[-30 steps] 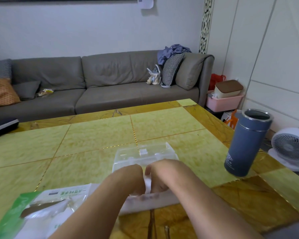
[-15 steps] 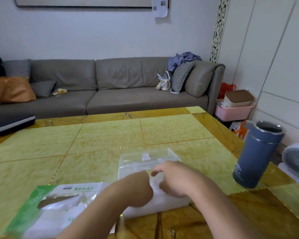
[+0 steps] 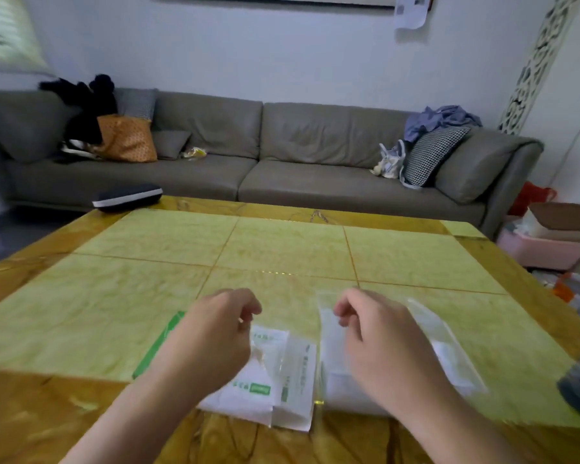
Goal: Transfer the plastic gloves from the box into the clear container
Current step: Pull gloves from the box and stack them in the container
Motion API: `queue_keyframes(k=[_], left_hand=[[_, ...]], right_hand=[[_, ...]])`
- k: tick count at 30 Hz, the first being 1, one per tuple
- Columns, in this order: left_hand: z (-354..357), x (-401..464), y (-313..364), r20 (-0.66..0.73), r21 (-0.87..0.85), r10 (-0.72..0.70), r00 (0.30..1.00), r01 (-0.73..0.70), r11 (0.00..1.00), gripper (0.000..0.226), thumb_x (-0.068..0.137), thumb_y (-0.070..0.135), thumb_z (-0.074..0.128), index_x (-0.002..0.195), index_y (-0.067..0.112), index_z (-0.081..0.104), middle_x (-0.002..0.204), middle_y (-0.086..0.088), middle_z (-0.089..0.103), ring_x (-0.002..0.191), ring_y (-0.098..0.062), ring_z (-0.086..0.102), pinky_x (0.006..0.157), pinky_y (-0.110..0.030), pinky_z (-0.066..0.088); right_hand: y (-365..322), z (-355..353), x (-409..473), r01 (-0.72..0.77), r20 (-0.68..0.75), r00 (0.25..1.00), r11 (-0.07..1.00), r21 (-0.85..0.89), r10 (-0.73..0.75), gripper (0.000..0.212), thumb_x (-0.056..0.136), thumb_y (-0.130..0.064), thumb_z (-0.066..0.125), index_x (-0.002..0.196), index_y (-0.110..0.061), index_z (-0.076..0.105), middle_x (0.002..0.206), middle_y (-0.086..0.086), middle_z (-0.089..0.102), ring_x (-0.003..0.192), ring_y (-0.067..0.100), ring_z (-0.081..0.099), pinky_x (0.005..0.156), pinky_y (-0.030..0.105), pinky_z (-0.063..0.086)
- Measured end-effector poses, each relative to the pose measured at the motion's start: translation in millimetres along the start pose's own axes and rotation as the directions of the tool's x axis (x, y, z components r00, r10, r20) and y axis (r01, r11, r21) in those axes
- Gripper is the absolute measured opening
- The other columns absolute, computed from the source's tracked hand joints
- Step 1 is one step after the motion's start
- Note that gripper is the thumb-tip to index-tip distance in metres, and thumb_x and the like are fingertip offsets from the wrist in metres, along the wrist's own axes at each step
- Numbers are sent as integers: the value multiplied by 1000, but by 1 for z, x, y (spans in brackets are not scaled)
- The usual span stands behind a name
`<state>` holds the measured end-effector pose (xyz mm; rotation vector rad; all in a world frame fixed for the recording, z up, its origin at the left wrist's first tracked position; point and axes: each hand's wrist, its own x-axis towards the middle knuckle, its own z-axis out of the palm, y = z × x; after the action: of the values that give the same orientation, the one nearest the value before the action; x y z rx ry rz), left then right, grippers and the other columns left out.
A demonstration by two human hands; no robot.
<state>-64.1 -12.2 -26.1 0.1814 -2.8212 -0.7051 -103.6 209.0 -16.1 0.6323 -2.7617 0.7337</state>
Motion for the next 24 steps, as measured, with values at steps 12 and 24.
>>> queue_keyframes(k=[12, 24], left_hand=[[-3, 0, -55, 45, -3, -100, 994, 100, 995, 25, 87, 10, 59, 77, 32, 67, 74, 13, 66, 70, -5, 61, 63, -31, 57], [-14, -8, -68, 155, -232, -81, 985, 116, 966, 9, 86, 39, 74, 93, 37, 68, 86, 18, 70, 80, 3, 64, 73, -18, 51]], right_hand=[[-65, 94, 7, 136, 366, 920, 990, 32, -138, 49, 102, -41, 57, 146, -49, 37, 122, -13, 34, 109, 14, 53, 85, 28, 44], [-65, 95, 17, -75, 44, 997, 869, 489, 61, 26, 103, -26, 62, 78, -27, 68, 83, -9, 65, 81, 4, 62, 69, 16, 46]])
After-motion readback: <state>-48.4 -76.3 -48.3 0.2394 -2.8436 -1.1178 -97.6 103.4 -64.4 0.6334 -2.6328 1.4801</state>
